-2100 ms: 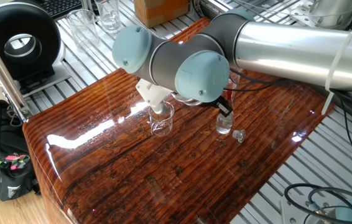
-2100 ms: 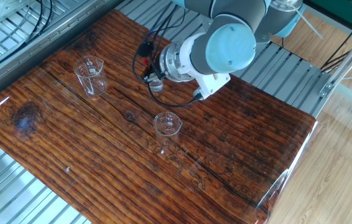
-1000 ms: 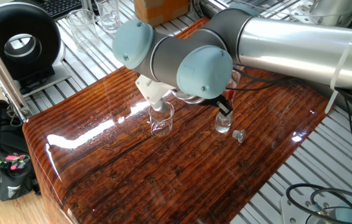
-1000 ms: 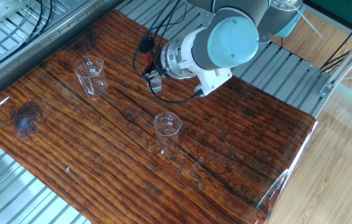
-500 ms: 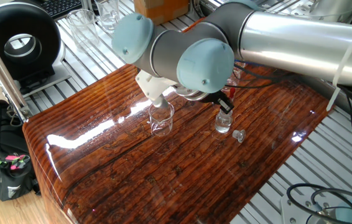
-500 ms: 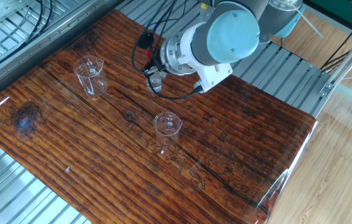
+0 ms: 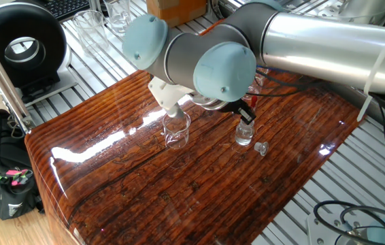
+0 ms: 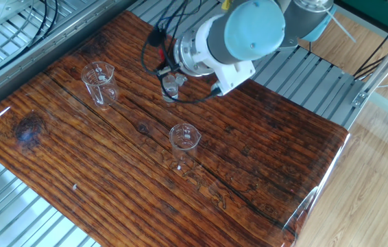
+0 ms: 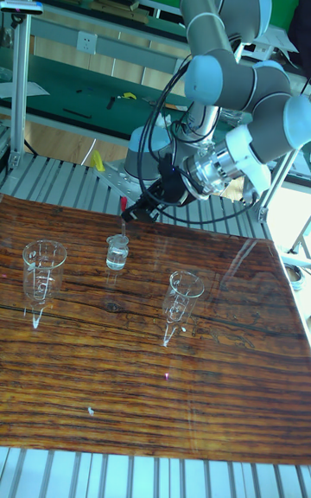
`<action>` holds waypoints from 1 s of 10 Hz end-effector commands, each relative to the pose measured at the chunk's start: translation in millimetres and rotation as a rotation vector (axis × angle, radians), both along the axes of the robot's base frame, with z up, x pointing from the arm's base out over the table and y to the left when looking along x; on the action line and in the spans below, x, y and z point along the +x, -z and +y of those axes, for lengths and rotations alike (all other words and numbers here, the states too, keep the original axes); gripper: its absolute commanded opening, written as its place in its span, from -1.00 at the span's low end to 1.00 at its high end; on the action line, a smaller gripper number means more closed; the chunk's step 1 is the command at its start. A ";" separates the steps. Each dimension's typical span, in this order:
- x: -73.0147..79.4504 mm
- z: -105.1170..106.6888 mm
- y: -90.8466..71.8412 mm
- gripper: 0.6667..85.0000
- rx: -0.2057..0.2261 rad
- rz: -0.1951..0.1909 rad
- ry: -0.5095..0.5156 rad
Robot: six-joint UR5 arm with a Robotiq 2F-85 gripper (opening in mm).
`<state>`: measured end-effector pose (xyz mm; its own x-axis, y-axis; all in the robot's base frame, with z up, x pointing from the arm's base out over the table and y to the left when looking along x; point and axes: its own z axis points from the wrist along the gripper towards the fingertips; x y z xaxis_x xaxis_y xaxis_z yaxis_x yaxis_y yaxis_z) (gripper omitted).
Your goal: Transfer liquid using a dropper
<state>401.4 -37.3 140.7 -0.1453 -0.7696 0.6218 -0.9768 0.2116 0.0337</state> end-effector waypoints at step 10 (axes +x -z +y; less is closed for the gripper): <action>-1.3 -23.9 -59.0 -0.97 0.010 0.066 0.019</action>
